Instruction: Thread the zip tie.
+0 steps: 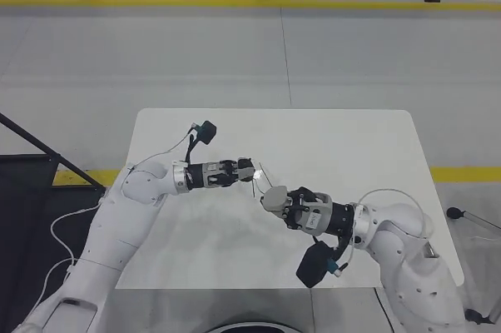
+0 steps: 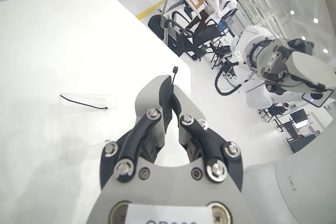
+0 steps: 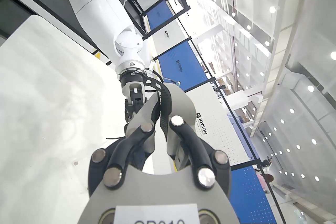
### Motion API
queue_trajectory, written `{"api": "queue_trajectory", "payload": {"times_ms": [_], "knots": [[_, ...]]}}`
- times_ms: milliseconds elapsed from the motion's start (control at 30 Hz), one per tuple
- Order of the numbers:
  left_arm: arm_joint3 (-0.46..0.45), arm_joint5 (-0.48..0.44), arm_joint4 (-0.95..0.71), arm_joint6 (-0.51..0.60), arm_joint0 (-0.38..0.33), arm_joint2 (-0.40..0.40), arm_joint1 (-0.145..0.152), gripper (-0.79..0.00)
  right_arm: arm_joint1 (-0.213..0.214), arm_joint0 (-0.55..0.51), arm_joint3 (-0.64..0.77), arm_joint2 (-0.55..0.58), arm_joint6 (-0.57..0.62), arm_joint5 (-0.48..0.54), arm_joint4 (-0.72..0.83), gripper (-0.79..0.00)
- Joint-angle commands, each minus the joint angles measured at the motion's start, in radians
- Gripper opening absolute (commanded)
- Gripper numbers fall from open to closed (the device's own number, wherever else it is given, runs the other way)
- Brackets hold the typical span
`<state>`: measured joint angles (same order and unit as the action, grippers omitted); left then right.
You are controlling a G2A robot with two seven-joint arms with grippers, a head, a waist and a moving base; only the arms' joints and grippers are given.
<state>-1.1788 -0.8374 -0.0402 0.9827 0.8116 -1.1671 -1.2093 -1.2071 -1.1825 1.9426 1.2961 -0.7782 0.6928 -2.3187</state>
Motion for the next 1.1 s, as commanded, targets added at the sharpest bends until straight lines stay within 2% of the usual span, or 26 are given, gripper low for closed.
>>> {"api": "queue_trajectory", "payload": {"times_ms": [0, 133, 467, 1067], "knots": [[0.0, 0.0, 0.0, 0.0, 0.0, 0.0, 0.0, -0.785, 0.0, 0.0, 0.0, 0.0, 0.0, 0.0, 0.0, -0.785], [0.0, 0.0, 0.0, 0.0, 0.0, 0.0, 0.0, -0.785, 0.0, 0.0, 0.0, 0.0, 0.0, 0.0, 0.0, -0.785], [-0.076, 0.014, 0.064, -0.045, 0.045, 0.008, 0.012, -0.785, 0.012, 0.004, 0.023, -0.043, 0.116, -0.044, -0.085, -0.785], [-0.08, 0.012, 0.066, -0.054, 0.047, 0.011, 0.015, -0.785, 0.035, 0.008, 0.028, -0.074, 0.168, -0.071, -0.101, -0.785]]}}
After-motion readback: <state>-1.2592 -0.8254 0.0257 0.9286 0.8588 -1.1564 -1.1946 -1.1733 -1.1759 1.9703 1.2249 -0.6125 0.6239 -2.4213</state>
